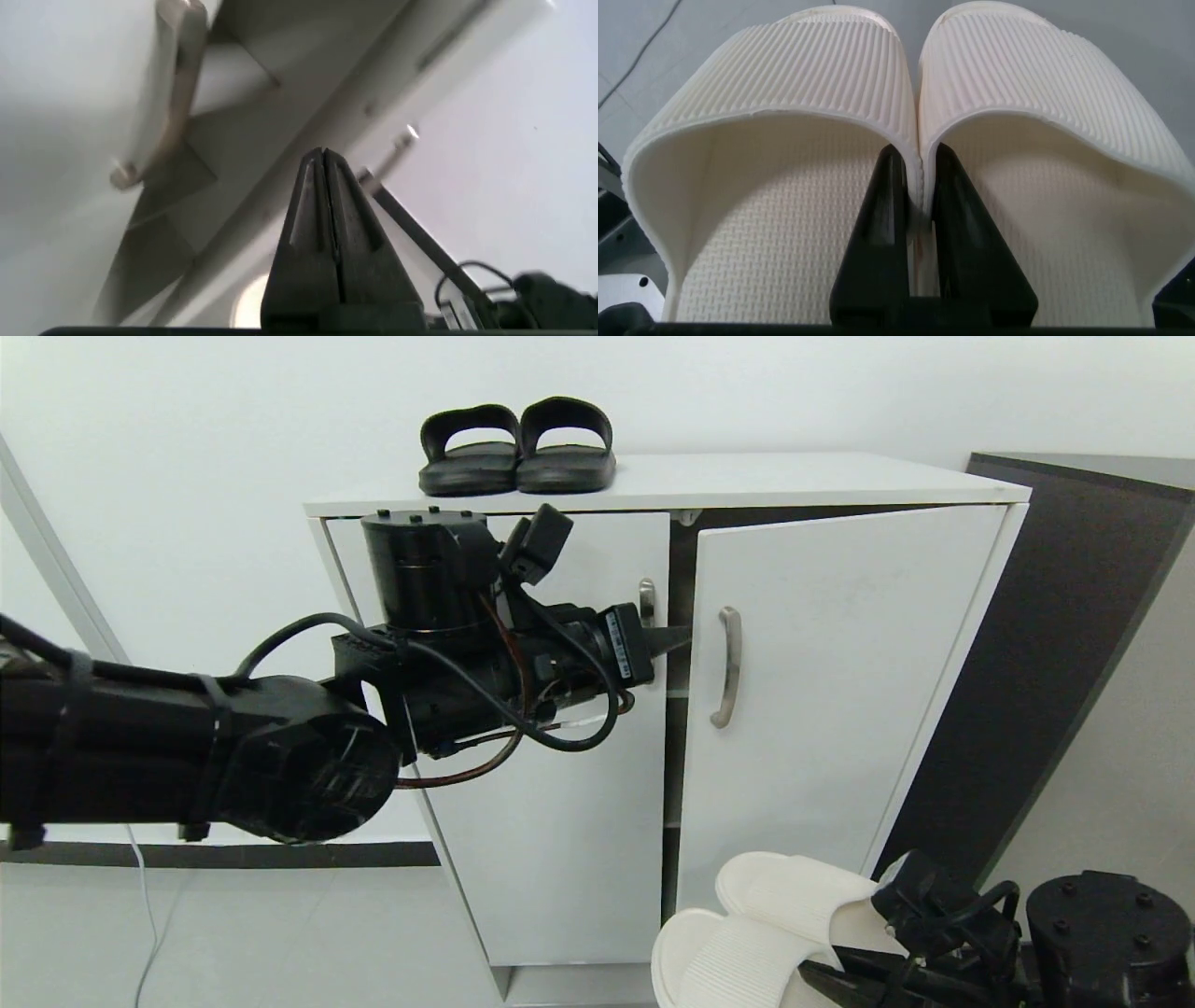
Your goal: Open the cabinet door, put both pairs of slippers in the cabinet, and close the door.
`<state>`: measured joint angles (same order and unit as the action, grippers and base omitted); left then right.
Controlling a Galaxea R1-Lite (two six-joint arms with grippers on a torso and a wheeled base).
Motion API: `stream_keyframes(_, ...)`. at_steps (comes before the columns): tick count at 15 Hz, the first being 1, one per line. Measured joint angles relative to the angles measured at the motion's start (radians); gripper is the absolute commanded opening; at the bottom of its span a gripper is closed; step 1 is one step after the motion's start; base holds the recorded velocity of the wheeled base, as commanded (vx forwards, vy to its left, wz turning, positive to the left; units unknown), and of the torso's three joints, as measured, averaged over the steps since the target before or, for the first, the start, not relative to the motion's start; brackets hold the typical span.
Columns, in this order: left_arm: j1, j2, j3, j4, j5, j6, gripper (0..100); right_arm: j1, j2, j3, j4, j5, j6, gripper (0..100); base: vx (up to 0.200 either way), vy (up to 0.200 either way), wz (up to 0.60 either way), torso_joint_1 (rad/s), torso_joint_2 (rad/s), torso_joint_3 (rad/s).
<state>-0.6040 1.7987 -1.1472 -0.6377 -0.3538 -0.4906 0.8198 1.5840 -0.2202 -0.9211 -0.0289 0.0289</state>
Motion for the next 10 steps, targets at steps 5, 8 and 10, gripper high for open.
stream_keyframes(5,0.003,0.060,-0.065,0.007,0.000,-0.025,0,0.020,0.000,0.007,0.001,-0.002,-0.001,0,0.000,0.000,0.00,0.000,0.00,0.000)
stream_keyframes(8,0.003,0.086,-0.101,0.005,0.000,-0.054,0,0.025,0.000,0.009,0.001,-0.004,-0.002,0,0.000,0.000,0.00,0.000,0.00,0.000)
stream_keyframes(10,0.005,0.104,-0.117,0.001,-0.001,-0.063,0,0.038,0.000,0.009,0.002,-0.010,-0.002,0,0.000,0.000,0.00,0.000,0.00,0.000)
